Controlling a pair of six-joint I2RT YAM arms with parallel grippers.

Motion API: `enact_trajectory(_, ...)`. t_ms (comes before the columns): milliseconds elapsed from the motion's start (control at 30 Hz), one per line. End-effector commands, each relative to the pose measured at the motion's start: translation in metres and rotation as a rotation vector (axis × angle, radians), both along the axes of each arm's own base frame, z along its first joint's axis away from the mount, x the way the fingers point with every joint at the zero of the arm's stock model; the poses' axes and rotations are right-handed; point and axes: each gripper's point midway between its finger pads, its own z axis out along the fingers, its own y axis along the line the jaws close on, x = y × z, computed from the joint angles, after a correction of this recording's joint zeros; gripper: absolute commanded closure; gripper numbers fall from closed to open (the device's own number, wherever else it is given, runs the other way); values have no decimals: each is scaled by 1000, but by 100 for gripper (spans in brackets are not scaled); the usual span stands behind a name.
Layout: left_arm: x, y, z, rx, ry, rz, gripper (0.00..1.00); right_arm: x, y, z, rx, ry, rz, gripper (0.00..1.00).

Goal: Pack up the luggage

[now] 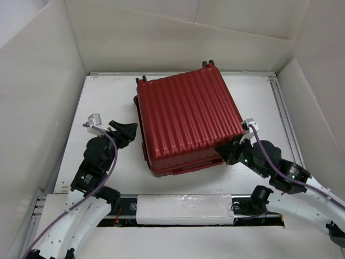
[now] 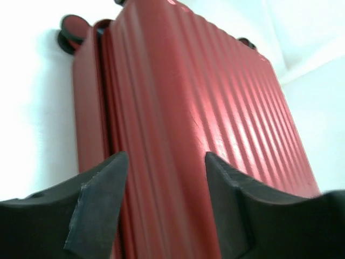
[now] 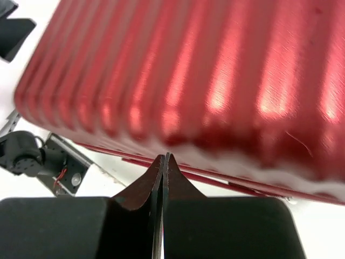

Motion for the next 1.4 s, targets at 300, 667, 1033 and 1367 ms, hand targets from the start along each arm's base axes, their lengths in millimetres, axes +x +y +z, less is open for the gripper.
enact_trajectory(300, -26, -26, -112, -119, 196, -129, 69, 50, 47, -50, -193, 59, -58, 100)
enact_trajectory(667, -19, -21, -122, -103, 215, -84, 64, 67, 54, -6, -120, -13, -39, 92)
enact_trajectory(1033, -20, -35, -140, -106, 268, -154, 70, 18, -32, -63, 19, 108, -289, 83)
enact_trajectory(1367, -26, -39, -134, -100, 229, -202, 76, 29, -47, -79, -21, 162, -433, 66)
